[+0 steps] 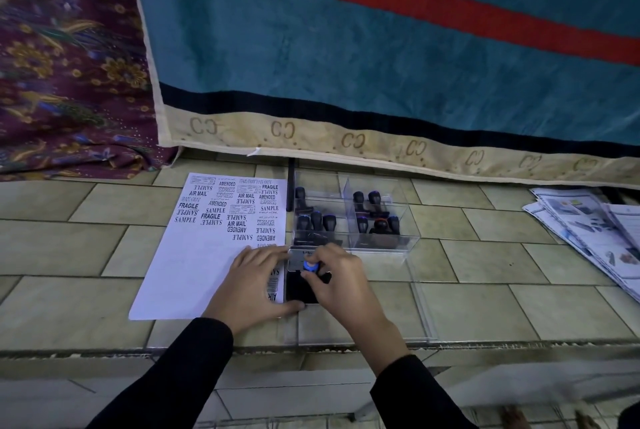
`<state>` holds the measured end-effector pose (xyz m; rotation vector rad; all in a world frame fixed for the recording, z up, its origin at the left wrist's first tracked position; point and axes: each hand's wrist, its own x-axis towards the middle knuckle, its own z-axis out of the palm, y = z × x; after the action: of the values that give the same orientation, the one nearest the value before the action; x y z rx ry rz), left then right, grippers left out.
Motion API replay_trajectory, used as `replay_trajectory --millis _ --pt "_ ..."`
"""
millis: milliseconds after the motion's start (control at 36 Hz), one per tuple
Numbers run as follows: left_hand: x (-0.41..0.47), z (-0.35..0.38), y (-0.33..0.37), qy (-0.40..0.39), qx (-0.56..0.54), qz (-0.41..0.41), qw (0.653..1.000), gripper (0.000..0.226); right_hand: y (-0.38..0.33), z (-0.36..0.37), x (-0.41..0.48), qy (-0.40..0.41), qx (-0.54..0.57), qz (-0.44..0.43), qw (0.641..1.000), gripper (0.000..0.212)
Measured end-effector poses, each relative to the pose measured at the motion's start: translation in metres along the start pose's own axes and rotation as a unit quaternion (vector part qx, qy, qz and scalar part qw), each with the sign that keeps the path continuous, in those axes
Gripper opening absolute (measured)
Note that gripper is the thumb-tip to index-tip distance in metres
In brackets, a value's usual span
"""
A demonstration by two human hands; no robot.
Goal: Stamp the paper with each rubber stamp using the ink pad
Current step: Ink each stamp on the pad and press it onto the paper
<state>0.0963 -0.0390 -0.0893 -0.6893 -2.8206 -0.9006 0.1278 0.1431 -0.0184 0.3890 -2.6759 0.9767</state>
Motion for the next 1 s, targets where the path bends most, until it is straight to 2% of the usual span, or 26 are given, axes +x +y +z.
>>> replay_trajectory --millis 139,250,306,361,417,472,556,639,694,778,889,1000 --pt "0.000 -0.003 0.002 -0.012 0.003 -0.002 1.000 0.094 -0.003 0.000 0.003 -0.014 -0.006 0.012 1.000 0.013" --pt "0.000 -0.008 0.003 -0.027 -0.024 -0.008 0.999 0.069 -0.001 0.000 0.000 -0.026 -0.003 0.015 1.000 0.013" --pt "0.002 -0.011 0.004 -0.028 -0.079 -0.045 0.995 0.050 -0.001 0.000 0.001 -0.019 0.000 0.029 0.999 0.013" --pt "0.004 -0.018 0.007 -0.030 -0.190 -0.110 0.975 0.035 0.000 0.001 0.001 -0.013 0.009 0.038 0.999 0.013" --pt "0.005 -0.025 0.010 -0.020 -0.293 -0.142 0.945 0.031 0.001 0.003 -0.001 -0.010 0.020 0.044 0.999 0.013" --pt "0.003 -0.033 0.009 0.033 -0.317 -0.144 0.937 0.030 0.003 0.003 -0.005 -0.010 0.033 0.050 0.998 0.012" --pt "0.000 -0.047 -0.007 0.136 -0.240 -0.144 0.950 0.029 0.004 0.003 -0.004 -0.018 0.030 0.053 0.998 0.012" --pt "-0.002 -0.059 -0.032 0.194 -0.056 -0.136 0.970 0.030 0.001 0.003 0.008 -0.026 0.023 0.049 0.998 0.014" --pt "-0.002 -0.062 -0.046 0.165 0.045 -0.174 0.970 0.034 -0.005 0.005 0.021 -0.012 0.034 0.039 0.999 0.017" --pt "-0.004 -0.057 -0.055 0.109 0.102 -0.249 0.957 0.040 -0.019 0.016 0.045 0.008 0.071 0.009 0.997 0.019" --pt "-0.004 -0.051 -0.062 0.087 0.128 -0.262 0.952 0.041 -0.035 0.037 0.072 -0.011 0.083 -0.029 0.996 0.015" --pt "-0.003 -0.049 -0.064 0.087 0.127 -0.269 0.951 0.041 -0.038 0.058 0.090 -0.033 0.083 -0.014 0.996 0.010"
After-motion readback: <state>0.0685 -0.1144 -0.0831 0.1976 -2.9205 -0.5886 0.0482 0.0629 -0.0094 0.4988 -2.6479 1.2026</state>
